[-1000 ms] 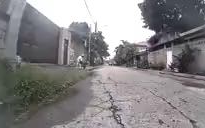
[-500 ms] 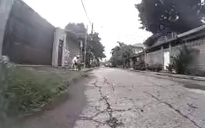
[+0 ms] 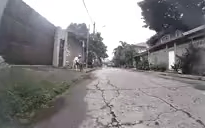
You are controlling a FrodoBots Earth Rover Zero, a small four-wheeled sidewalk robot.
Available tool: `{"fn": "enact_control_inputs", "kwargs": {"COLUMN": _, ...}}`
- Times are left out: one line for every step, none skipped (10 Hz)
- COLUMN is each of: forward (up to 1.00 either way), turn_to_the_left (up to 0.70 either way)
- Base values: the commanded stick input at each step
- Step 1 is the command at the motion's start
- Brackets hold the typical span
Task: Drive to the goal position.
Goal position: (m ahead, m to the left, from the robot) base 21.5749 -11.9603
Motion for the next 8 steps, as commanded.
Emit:
{"fn": "enact_control_inputs", "kwargs": {"forward": 0.70, "turn_to_the_left": -0.27}}
{"fn": "enact_control_inputs", "kwargs": {"forward": 0.70, "turn_to_the_left": -0.35}}
{"fn": "enact_control_inputs", "kwargs": {"forward": 0.70, "turn_to_the_left": -0.35}}
{"fn": "enact_control_inputs", "kwargs": {"forward": 0.70, "turn_to_the_left": -0.35}}
{"fn": "enact_control_inputs", "kwargs": {"forward": 0.70, "turn_to_the_left": -0.35}}
{"fn": "enact_control_inputs", "kwargs": {"forward": 0.70, "turn_to_the_left": -0.19}}
{"fn": "enact_control_inputs", "kwargs": {"forward": 0.70, "turn_to_the_left": 0.00}}
{"fn": "enact_control_inputs", "kwargs": {"forward": 0.70, "turn_to_the_left": 0.00}}
